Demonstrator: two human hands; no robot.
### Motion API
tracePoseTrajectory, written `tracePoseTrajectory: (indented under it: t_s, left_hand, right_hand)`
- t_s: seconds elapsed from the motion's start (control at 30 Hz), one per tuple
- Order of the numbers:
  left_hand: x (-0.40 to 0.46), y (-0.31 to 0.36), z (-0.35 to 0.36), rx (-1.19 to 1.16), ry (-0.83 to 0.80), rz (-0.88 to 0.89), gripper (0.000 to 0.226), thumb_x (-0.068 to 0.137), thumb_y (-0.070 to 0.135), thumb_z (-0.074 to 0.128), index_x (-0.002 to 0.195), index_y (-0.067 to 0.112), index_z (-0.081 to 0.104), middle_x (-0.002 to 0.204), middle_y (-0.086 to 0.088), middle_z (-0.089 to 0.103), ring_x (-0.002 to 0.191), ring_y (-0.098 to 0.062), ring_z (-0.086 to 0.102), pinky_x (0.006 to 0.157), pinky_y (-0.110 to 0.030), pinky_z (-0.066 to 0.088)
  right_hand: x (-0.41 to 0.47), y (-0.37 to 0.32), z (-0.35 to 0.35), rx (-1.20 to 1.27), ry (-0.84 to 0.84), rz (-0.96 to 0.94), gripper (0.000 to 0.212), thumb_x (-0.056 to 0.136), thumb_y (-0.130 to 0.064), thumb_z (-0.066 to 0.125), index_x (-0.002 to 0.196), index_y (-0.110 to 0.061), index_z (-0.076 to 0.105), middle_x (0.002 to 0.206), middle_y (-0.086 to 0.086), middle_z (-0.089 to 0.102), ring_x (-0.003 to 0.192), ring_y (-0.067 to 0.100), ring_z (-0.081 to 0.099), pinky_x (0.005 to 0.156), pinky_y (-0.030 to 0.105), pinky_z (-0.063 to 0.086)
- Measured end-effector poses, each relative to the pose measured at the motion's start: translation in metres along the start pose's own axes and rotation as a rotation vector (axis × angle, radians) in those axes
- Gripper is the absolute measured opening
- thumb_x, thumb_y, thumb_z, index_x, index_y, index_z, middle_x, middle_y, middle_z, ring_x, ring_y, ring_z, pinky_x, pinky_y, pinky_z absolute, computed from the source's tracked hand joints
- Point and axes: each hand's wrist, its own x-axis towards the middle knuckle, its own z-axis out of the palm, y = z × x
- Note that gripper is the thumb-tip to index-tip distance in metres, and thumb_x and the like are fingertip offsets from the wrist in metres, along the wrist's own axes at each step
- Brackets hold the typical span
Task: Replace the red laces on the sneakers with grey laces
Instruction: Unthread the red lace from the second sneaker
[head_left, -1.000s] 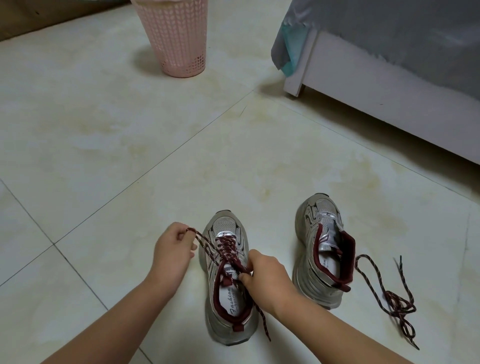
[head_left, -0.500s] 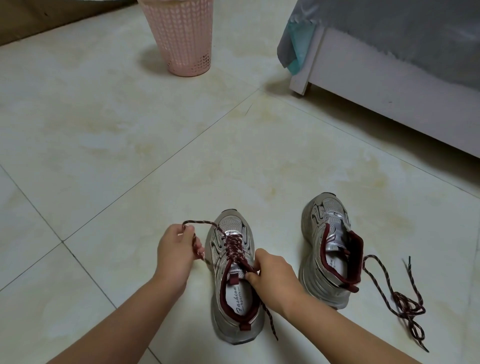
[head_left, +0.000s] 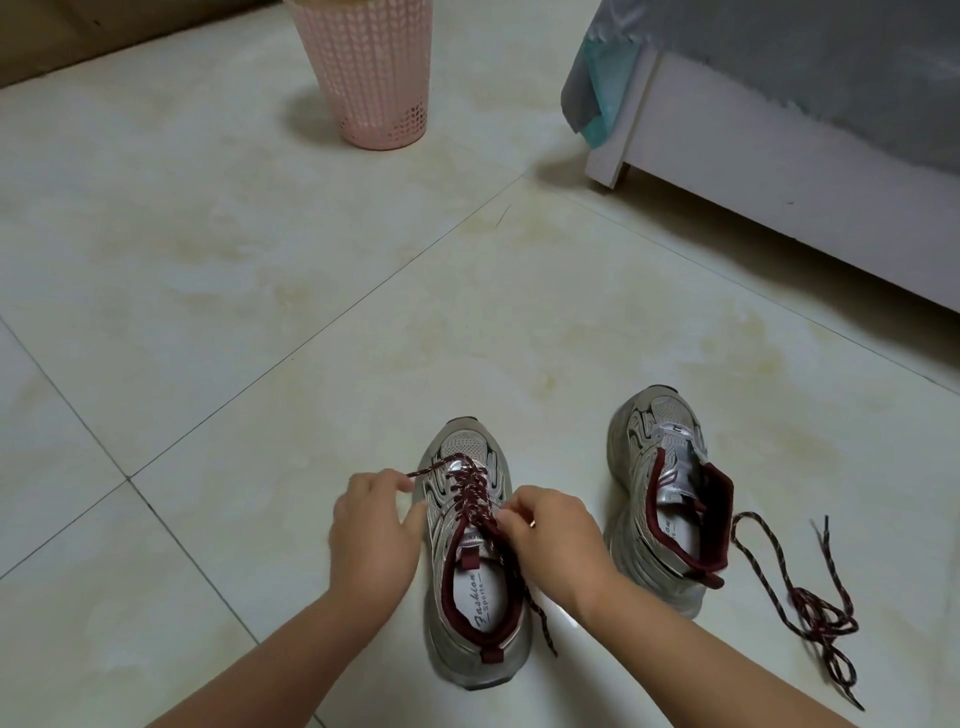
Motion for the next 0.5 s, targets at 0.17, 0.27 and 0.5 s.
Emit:
tracePoseTrajectory:
  t_s: [0.17, 0.27, 0.5]
  left_hand:
    - [-0.014, 0.002, 0.014, -0.134, -0.192, 0.081, 0.033, 0.075, 0.029, 0.072, 0.106, 0.02, 0.064, 0.104, 0.008, 0.06, 0.1, -0.01, 0.056, 0.086, -0.021, 0.04]
    - [-0.019, -0.004, 0.019, -0.09, -0.185, 0.133, 0.048, 0.071, 0.025, 0.076, 0.116, 0.021, 0.058, 0.111, 0.009, 0.057, 0.104, -0.007, 0.053, 0.086, -0.014, 0.035]
    - [-0.024, -0.006, 0.021, -0.104, -0.118, 0.229, 0.038, 0.078, 0.016, 0.066, 0.115, 0.02, 0.06, 0.11, 0.008, 0.058, 0.098, -0.004, 0.053, 0.078, -0.005, 0.029]
  right_hand:
    - [0.007, -0.008, 0.001, 0.007, -0.01, -0.013, 0.013, 0.084, -0.024, 0.061, 0.071, -0.02, 0.063, 0.076, -0.002, 0.065, 0.076, 0.017, 0.059, 0.07, 0.026, 0.045]
    - [0.012, -0.013, 0.002, -0.018, -0.054, 0.002, 0.02, 0.086, -0.019, 0.055, 0.066, -0.02, 0.056, 0.077, 0.001, 0.062, 0.078, 0.021, 0.059, 0.072, 0.028, 0.047]
    - [0.021, -0.02, -0.004, -0.459, -0.089, -0.24, 0.018, 0.091, -0.009, 0.038, 0.099, -0.005, 0.053, 0.106, 0.015, 0.058, 0.096, 0.032, 0.055, 0.069, 0.033, 0.036]
